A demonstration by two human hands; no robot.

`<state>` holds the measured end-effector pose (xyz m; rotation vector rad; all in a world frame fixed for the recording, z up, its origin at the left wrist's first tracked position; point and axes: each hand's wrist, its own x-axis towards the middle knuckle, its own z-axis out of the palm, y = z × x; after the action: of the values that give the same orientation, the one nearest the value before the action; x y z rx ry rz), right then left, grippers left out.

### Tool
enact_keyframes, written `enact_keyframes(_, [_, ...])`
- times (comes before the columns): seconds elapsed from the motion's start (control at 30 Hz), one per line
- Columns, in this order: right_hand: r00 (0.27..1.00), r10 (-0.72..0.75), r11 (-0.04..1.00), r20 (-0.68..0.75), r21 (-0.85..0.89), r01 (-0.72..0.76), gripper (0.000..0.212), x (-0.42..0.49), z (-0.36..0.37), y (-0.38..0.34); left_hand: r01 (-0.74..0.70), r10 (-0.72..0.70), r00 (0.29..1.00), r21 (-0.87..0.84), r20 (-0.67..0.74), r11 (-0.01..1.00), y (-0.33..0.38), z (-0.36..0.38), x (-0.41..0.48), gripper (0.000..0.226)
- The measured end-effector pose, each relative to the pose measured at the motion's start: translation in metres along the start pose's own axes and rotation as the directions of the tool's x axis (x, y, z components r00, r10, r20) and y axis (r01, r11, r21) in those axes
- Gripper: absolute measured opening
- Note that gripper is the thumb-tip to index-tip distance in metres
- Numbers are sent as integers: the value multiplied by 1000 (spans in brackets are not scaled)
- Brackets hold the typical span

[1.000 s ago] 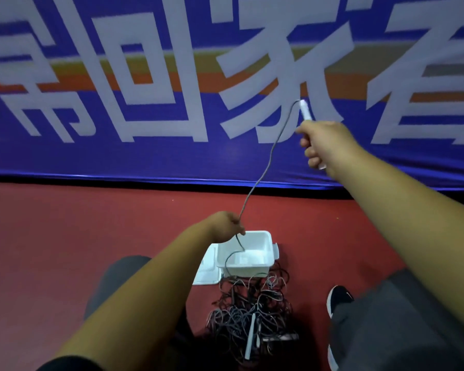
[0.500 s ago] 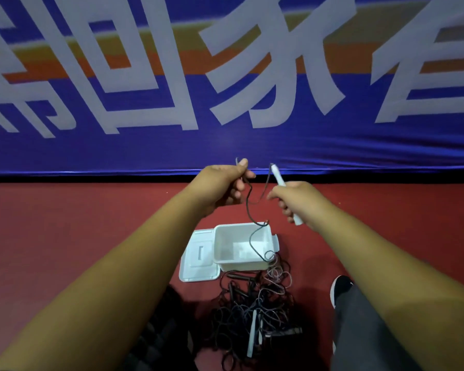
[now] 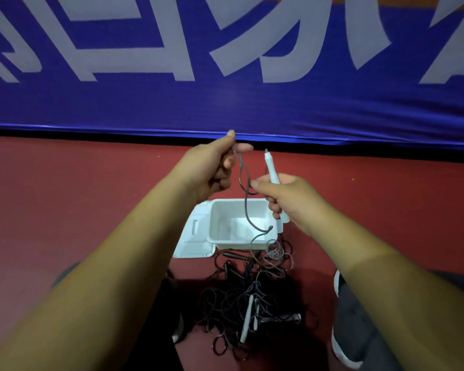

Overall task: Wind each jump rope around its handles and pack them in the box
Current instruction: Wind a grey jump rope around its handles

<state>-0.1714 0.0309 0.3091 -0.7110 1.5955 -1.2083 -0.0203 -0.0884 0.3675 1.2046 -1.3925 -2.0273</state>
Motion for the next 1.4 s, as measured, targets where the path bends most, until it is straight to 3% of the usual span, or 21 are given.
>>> enact_keyframes(0.07, [1000, -20, 1000, -8, 7, 20, 10, 7, -2, -2, -11, 11, 1000, 7, 0, 1000, 5, -4, 6, 46])
enact_keyframes(0.2, [998, -59, 996, -33, -73, 56, 17, 19, -1, -2, 110, -101, 992, -110, 80, 988, 3, -6, 11, 41])
enact_keyframes(0.37, [999, -39, 999, 0, -36, 39, 19, 21, 14, 4, 165, -135, 976, -180, 169, 970, 3, -2, 5, 39])
enact_keyframes(0.5, [997, -66, 995, -43, -74, 62, 16, 21, 17, 4, 155, -127, 983, -223, 136, 963, 2, -7, 3, 43])
enact_keyframes(0.63, [996, -74, 997, -47, 6, 74, 21, 11, 8, -9, 91, -91, 996, -92, -1, 992, -7, -13, 11, 44])
enact_keyframes(0.73, [996, -67, 994, -51, 79, 71, 24, 5, 1, -18, 107, -116, 992, 149, 50, 983, -19, -10, 8, 26])
enact_keyframes(0.8, [996, -81, 987, -37, 135, 85, 24, 3, -5, -23, 57, -130, 983, 462, 128, 885, -32, -7, 6, 33])
enact_keyframes(0.87, [995, -100, 977, -16, 186, 101, 23, 2, -12, -27, -1, -204, 945, 628, 255, 778, -46, -4, 4, 43])
enact_keyframes(0.97, [993, -107, 960, -52, 254, 117, 25, 3, -26, -33, -47, -330, 858, 701, 394, 712, -61, -1, 1, 39])
enact_keyframes(1.03, [990, -99, 940, -100, 316, 126, 26, 4, -35, -35, -126, -337, 835, 747, 435, 653, -69, 0, 1, 29])
enact_keyframes(1.17, [970, -96, 902, -225, 393, 180, 29, 6, -54, -35, -121, -351, 840, 772, 415, 624, -78, -2, 5, 18])
enact_keyframes(1.3, [939, -69, 885, -338, 412, 214, 26, 8, -71, -32, -188, -442, 812, 887, 382, 421, -82, -4, 6, 18])
enact_keyframes(1.4, [920, -35, 893, -390, 402, 204, 29, 11, -78, -25, -199, -480, 796, 909, 368, 367, -78, 0, 0, 18])
